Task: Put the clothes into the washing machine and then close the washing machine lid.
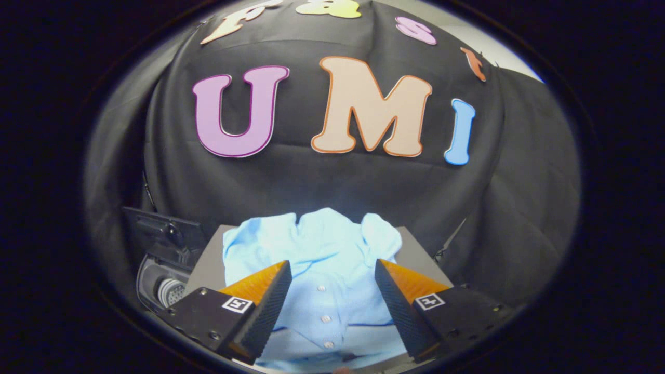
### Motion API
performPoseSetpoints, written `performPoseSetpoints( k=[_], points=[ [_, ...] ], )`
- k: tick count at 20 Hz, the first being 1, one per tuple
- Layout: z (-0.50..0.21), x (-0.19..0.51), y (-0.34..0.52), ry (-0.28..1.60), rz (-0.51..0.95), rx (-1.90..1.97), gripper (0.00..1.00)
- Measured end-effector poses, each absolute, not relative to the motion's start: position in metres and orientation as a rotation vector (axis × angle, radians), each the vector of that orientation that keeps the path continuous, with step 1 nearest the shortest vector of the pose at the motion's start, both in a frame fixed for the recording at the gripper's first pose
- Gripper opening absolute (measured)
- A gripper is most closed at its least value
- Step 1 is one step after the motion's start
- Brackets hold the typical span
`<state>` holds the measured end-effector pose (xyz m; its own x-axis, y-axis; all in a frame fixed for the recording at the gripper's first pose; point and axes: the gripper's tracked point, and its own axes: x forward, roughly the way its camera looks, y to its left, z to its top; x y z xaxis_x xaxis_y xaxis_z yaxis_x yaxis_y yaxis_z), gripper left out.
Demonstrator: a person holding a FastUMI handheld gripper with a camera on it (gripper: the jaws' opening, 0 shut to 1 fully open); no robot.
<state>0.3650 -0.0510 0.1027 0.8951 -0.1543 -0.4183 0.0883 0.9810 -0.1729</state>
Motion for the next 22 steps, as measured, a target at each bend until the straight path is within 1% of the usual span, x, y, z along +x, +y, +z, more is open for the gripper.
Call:
performPoseSetpoints(
  k=[1,3,4,5,6,8,9,11,12,14,17,22],
  points=[
    [0.091,0.372,-0.052,0.488,-0.127,-0.142,0.98],
    [0.057,0.372,-0.061,0.637,-0.136,-0.157,0.98],
    [0.056,0.371,-0.053,0.671,-0.103,-0.129,0.98],
    [0.053,0.386,-0.052,0.627,-0.101,-0.079,0.89],
    [0.045,0.380,-0.054,0.681,-0.112,-0.046,0.80],
    [0.050,0.386,-0.055,0.645,-0.097,-0.067,0.62],
    [0.047,0.383,-0.054,0.656,-0.091,-0.065,0.53],
    [0.054,0.382,-0.054,0.605,-0.138,-0.020,0.34],
    [0.058,0.384,-0.052,0.582,-0.141,-0.006,0.17],
    [0.054,0.371,-0.049,0.607,-0.118,-0.034,0.08],
    [0.061,0.364,-0.040,0.562,-0.123,-0.016,0.01],
    [0.093,0.335,0.005,0.495,-0.057,-0.016,0.01]
  ],
)
